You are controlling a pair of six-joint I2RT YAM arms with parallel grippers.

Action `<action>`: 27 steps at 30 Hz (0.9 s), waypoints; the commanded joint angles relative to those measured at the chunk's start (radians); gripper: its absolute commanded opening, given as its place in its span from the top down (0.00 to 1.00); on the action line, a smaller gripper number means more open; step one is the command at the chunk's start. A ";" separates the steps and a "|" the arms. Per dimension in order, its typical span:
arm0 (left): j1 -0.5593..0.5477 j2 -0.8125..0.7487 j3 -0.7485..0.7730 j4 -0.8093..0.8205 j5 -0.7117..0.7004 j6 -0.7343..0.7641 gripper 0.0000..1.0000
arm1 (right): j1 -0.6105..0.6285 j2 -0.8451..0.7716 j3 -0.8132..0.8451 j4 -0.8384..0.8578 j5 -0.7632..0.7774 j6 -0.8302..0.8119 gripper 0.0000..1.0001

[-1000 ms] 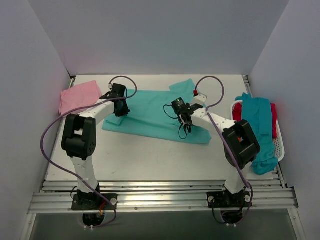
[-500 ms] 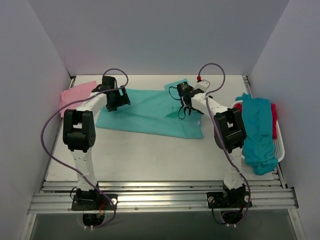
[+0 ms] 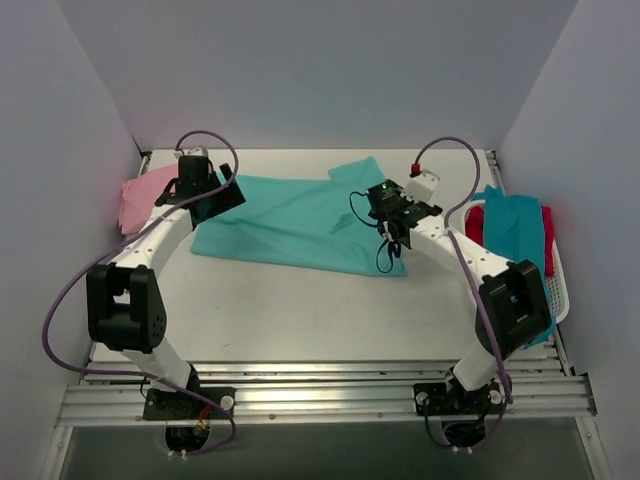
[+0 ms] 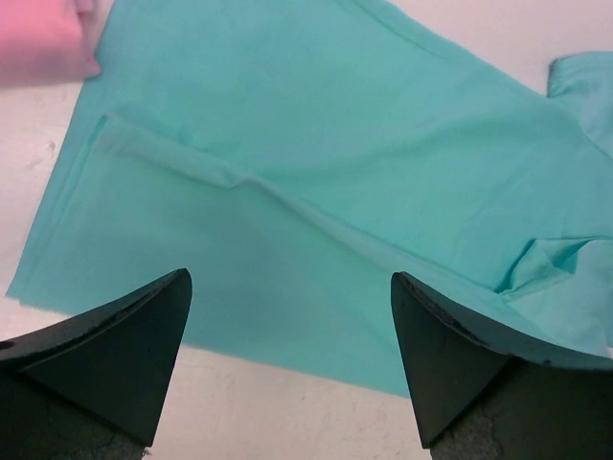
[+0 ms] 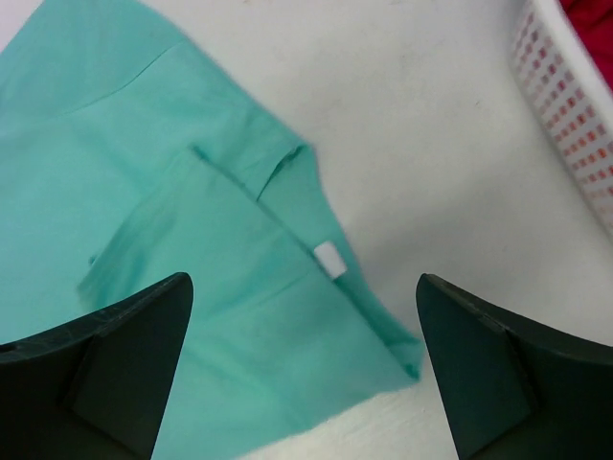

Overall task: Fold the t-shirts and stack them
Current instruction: Fold the tshirt

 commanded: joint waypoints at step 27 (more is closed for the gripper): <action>-0.057 -0.110 -0.311 0.073 -0.184 -0.041 0.06 | 0.025 -0.086 -0.540 0.317 -0.301 0.101 1.00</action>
